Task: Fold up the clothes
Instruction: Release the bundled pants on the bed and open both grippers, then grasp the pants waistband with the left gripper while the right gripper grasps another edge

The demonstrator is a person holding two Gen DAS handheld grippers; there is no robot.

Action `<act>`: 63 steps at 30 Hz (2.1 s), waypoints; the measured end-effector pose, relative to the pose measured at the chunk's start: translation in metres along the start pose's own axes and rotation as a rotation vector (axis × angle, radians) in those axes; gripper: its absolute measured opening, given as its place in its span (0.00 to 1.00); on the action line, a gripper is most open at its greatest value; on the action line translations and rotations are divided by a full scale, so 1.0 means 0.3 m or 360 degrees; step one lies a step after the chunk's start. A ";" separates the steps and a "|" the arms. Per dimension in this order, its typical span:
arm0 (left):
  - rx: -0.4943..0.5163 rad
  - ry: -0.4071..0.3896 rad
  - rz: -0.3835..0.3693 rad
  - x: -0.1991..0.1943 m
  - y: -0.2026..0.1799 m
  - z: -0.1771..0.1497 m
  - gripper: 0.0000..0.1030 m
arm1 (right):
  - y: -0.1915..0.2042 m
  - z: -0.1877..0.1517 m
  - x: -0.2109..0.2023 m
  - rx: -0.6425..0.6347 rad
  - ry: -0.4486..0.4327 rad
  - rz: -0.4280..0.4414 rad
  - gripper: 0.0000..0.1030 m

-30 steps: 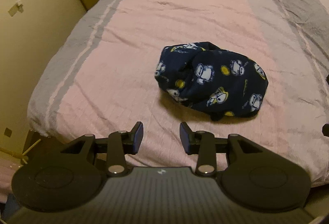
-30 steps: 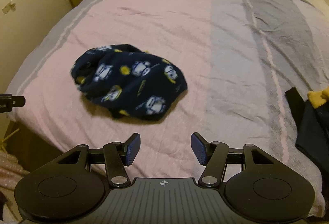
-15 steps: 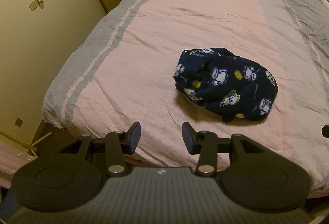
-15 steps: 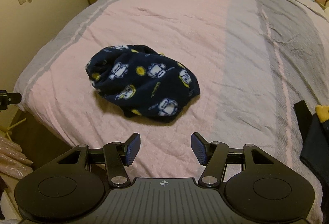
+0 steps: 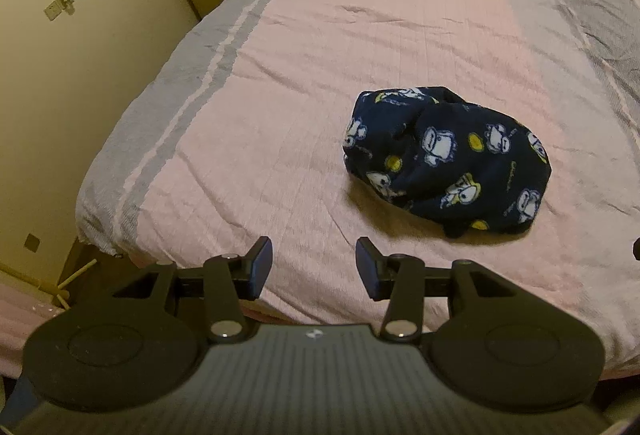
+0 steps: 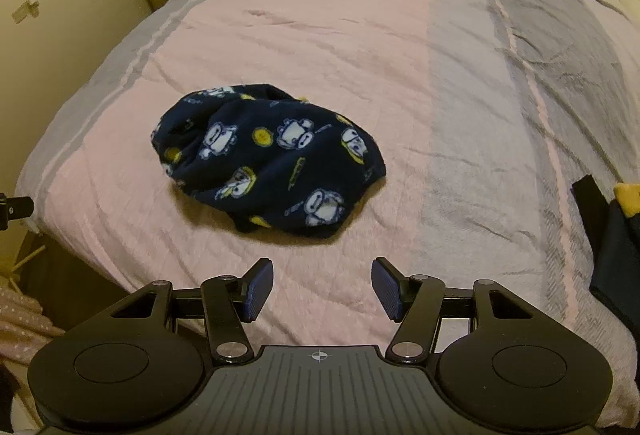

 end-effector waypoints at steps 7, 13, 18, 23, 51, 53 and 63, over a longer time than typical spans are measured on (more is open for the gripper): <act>0.0081 0.0001 -0.0071 0.150 0.094 0.124 0.42 | 0.034 0.082 0.094 0.0188 0.0007 -0.0057 0.57; 0.0193 -0.0046 -0.0165 0.318 0.176 0.303 0.43 | 0.036 0.176 0.187 0.0504 -0.0014 -0.0124 0.57; 0.0305 -0.0046 -0.0275 0.459 0.192 0.446 0.47 | 0.000 0.203 0.245 0.0806 -0.0018 -0.0161 0.57; 0.0480 -0.0055 -0.0420 0.585 0.126 0.546 0.48 | -0.073 0.163 0.274 0.1177 -0.0046 -0.0227 0.57; 0.0763 0.0467 -0.0839 1.205 -0.429 0.658 0.68 | -0.488 0.210 0.867 0.1952 0.0184 0.0151 0.85; 0.0748 0.0474 -0.0885 1.235 -0.432 0.647 0.55 | -0.482 0.202 0.921 0.1989 0.0205 0.0169 0.85; 0.0292 0.0247 -0.1071 1.160 -0.157 0.813 0.11 | -0.374 0.395 0.764 0.1583 -0.0044 0.0108 0.14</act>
Point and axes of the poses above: each gripper's, at about its wrist camera, not at the fingertips, and x roughly the way its jaws point, y to its left, z to its top, the point moved 4 cm from there along x, roughly the way its jaws point, and after that the axes turned 4 degrees about x, right-handed, at the moved point
